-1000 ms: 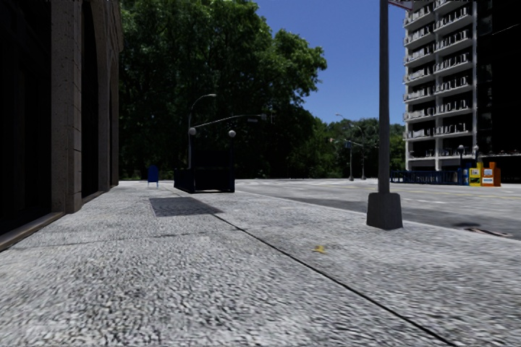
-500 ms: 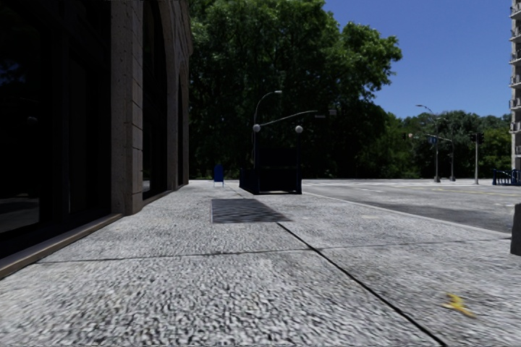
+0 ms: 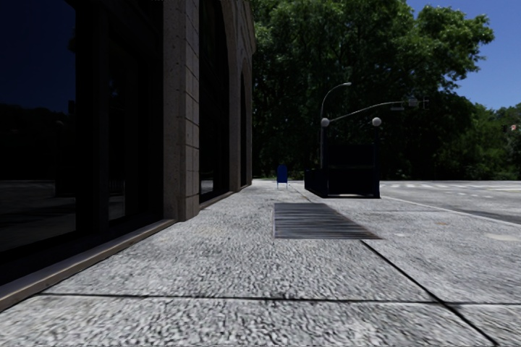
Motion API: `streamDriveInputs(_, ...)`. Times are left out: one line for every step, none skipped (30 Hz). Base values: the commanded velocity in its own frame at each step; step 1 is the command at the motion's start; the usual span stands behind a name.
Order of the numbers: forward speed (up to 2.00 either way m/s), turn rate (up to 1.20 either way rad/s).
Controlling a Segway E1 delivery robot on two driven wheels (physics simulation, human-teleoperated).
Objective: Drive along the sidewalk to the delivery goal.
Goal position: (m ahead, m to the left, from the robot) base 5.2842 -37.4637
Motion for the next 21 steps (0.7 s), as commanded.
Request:
streamDriveInputs(2.0,0.35)
streamDriveInputs(2.0,0.0)
streamDriveInputs(2.0,0.0)
streamDriveInputs(2.0,0.0)
streamDriveInputs(2.0,0.0)
streamDriveInputs(2.0,0.0)
streamDriveInputs(2.0,0.0)
streamDriveInputs(2.0,0.0)
streamDriveInputs(2.0,0.0)
streamDriveInputs(2.0,0.0)
streamDriveInputs(2.0,0.0)
streamDriveInputs(2.0,0.0)
streamDriveInputs(2.0,0.0)
streamDriveInputs(2.0,0.0)
streamDriveInputs(2.0,0.0)
streamDriveInputs(2.0,0.0)
streamDriveInputs(2.0,0.0)
streamDriveInputs(2.0,0.0)
streamDriveInputs(2.0,0.0)
streamDriveInputs(2.0,0.0)
streamDriveInputs(2.0,0.0)
